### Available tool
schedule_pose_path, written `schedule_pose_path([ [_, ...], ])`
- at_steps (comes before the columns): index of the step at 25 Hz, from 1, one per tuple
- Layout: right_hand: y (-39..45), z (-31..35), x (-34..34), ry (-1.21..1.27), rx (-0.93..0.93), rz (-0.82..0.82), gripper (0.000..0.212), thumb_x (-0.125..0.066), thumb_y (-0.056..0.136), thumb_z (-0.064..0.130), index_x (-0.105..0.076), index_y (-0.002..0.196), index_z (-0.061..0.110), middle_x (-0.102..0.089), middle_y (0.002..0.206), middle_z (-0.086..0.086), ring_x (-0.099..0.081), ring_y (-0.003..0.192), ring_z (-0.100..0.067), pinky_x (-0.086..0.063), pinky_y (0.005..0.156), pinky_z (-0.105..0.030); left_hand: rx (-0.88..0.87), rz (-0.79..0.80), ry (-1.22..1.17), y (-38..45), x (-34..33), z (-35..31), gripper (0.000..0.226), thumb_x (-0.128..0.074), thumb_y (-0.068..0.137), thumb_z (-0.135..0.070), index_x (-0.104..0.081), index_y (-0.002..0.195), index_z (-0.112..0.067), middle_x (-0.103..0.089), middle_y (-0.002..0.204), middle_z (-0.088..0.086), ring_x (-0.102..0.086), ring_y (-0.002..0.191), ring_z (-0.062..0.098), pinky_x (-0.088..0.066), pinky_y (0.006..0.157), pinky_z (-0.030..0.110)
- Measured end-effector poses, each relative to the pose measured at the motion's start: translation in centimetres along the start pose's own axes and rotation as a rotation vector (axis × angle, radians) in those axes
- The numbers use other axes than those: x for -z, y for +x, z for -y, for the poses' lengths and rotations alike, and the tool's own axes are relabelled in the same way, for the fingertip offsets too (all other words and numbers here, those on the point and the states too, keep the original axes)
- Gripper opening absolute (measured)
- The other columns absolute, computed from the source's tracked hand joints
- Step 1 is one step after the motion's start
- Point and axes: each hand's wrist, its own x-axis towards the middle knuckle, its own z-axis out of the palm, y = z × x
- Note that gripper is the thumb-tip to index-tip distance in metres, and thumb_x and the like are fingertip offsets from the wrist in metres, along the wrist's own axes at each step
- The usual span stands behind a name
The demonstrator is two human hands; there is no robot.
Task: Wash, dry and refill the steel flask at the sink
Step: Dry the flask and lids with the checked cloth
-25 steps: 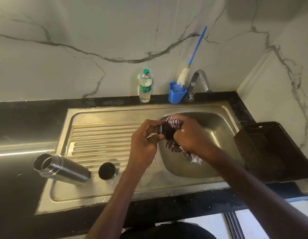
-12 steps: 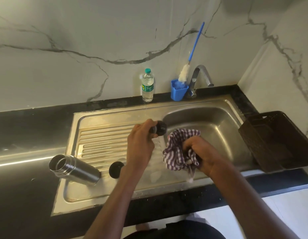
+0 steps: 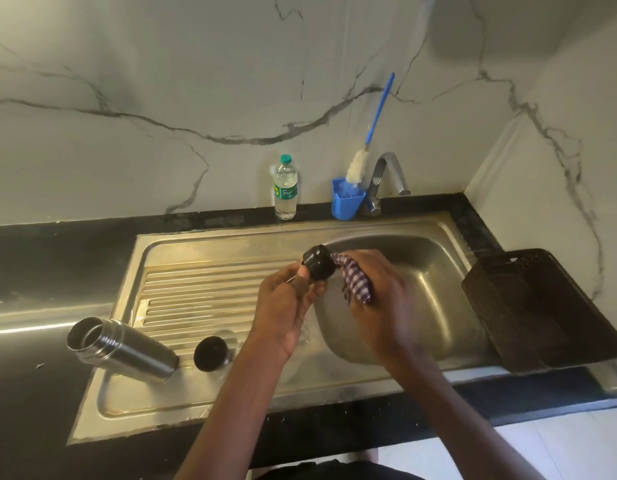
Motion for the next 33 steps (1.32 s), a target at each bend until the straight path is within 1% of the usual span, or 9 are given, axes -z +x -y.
schedule_pose_path([
  [2,0.4,-0.4,0.9,0.021,-0.087,-0.012,0.045,-0.072,0.08,-0.003,-0.07,0.121,0.015,-0.072,0.111,0.002,-0.07,0.089,-0.016,-0.06,0.069,-0.04,0.01,-0.058,0.005,0.3,-0.7,0.6,0.022,-0.057,0.104,0.0,-0.064,0.121,0.011,-0.074,0.106,0.024,-0.072,0.074,0.021,-0.064,0.071,0.027],
  [6,1.2,0.2,0.9,-0.143,0.081,0.077,0.039,-0.077,0.083,0.009,-0.07,0.121,0.015,-0.068,0.117,0.004,-0.066,0.094,-0.013,-0.051,0.069,-0.022,-0.04,-0.043,0.073,0.6,-2.2,0.9,0.02,-0.057,0.104,0.0,-0.067,0.118,0.011,-0.075,0.099,0.02,-0.071,0.077,0.021,-0.063,0.078,0.031],
  [10,1.3,0.3,1.5,-0.314,-0.109,0.146,0.042,-0.079,0.08,0.012,-0.069,0.118,0.026,-0.066,0.113,0.01,-0.064,0.087,-0.016,-0.028,0.059,-0.016,-0.058,-0.103,0.083,1.0,-2.3,1.2,0.015,-0.059,0.102,0.003,-0.067,0.114,0.007,-0.074,0.095,0.022,-0.071,0.073,0.025,-0.063,0.074,0.033],
  [15,2.2,-0.1,1.0,-0.287,-0.095,0.103,0.054,-0.082,0.076,0.012,-0.066,0.126,0.02,-0.066,0.12,0.003,-0.067,0.095,-0.02,-0.039,0.068,-0.025,-0.127,-0.091,0.25,1.8,-2.8,1.3,0.012,-0.064,0.1,-0.001,-0.075,0.105,-0.003,-0.078,0.092,0.018,-0.071,0.084,0.028,-0.058,0.093,0.047],
  [17,2.3,-0.7,1.0,-0.271,-0.179,0.115,0.051,-0.081,0.078,0.011,-0.066,0.126,0.02,-0.066,0.119,0.003,-0.067,0.094,-0.021,-0.04,0.07,-0.027,-0.146,-0.121,0.298,2.0,-2.8,1.1,0.012,-0.066,0.099,-0.001,-0.074,0.108,-0.004,-0.079,0.09,0.016,-0.072,0.078,0.025,-0.06,0.092,0.047],
  [20,2.9,-1.3,0.8,-0.226,-0.095,0.072,0.046,-0.079,0.078,0.017,-0.068,0.123,0.017,-0.067,0.116,0.003,-0.067,0.088,-0.016,-0.045,0.067,-0.024,-0.207,-0.145,0.428,2.3,-3.1,0.8,0.009,-0.069,0.098,-0.004,-0.075,0.105,-0.005,-0.079,0.083,0.013,-0.071,0.07,0.02,-0.062,0.088,0.047],
  [24,3.1,-2.2,0.3,-0.289,-0.154,0.231,0.034,-0.078,0.08,0.019,-0.067,0.112,0.024,-0.063,0.107,0.008,-0.066,0.087,-0.021,-0.04,0.066,-0.028,-0.222,-0.154,0.391,3.2,-3.4,-0.8,0.014,-0.065,0.101,-0.005,-0.073,0.111,-0.002,-0.076,0.076,0.01,-0.067,0.062,0.016,-0.062,0.08,0.039],
  [28,3.3,-2.4,-0.5,-0.155,-0.122,0.036,0.05,-0.08,0.077,0.011,-0.066,0.125,0.02,-0.065,0.119,0.006,-0.067,0.096,-0.016,-0.056,0.072,-0.031,-0.253,-0.146,0.561,4.3,-4.3,-1.7,0.014,-0.065,0.103,-0.016,-0.076,0.105,-0.008,-0.076,0.073,0.006,-0.066,0.064,0.017,-0.06,0.076,0.04],
  [33,3.8,-4.3,0.1,-0.098,-0.035,0.105,0.048,-0.077,0.08,0.011,-0.067,0.125,0.025,-0.066,0.116,0.011,-0.066,0.092,-0.012,-0.058,0.069,-0.038,-0.06,-0.13,0.476,4.9,-3.6,-1.4,0.021,-0.066,0.103,-0.017,-0.075,0.105,0.002,-0.075,0.078,0.015,-0.065,0.066,0.02,-0.056,0.07,0.036],
])
